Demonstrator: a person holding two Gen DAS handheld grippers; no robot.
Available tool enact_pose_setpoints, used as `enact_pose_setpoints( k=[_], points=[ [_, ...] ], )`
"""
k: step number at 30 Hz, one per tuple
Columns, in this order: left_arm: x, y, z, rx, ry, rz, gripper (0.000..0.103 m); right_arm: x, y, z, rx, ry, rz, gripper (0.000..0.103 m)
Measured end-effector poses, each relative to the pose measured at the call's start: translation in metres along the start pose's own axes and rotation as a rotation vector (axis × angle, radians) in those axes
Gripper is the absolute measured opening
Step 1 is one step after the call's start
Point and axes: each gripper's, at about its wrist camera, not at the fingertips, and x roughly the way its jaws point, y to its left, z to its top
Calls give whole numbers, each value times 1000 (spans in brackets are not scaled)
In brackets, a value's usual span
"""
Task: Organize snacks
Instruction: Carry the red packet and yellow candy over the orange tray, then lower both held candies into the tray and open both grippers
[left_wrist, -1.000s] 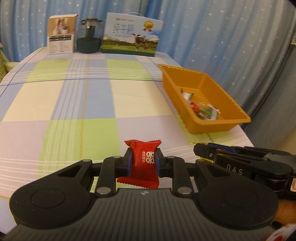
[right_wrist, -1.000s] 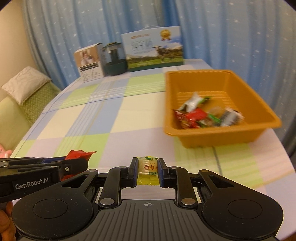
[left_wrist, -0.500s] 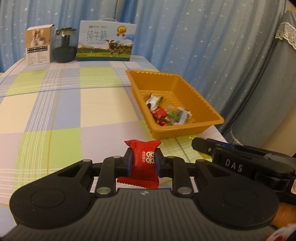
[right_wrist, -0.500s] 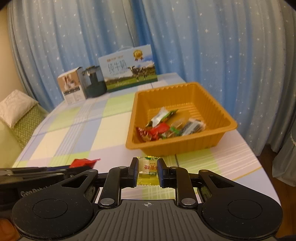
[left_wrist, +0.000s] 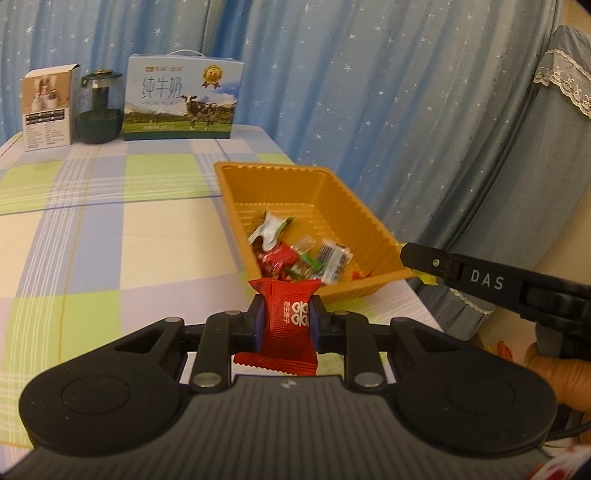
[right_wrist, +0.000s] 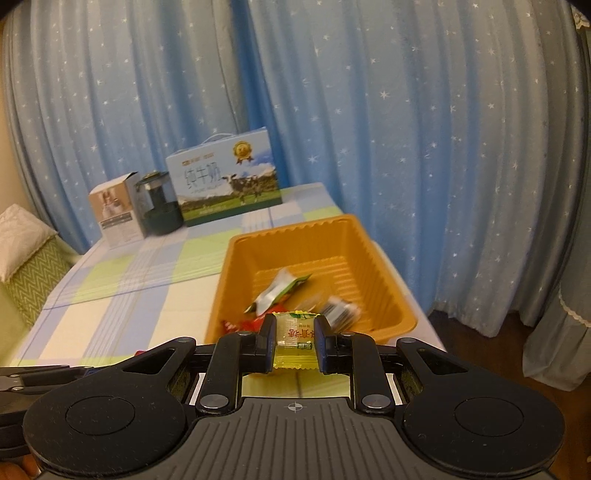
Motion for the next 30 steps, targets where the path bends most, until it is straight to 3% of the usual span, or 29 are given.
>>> enact_pose_setpoints(
  k=[19, 30],
  points=[
    [75, -11, 61, 26, -15, -23, 22, 68, -41, 35, 54, -50, -35, 22],
    [121, 2, 81, 20, 15, -14, 22, 116, -41, 44, 69, -2, -27, 22]
  ],
)
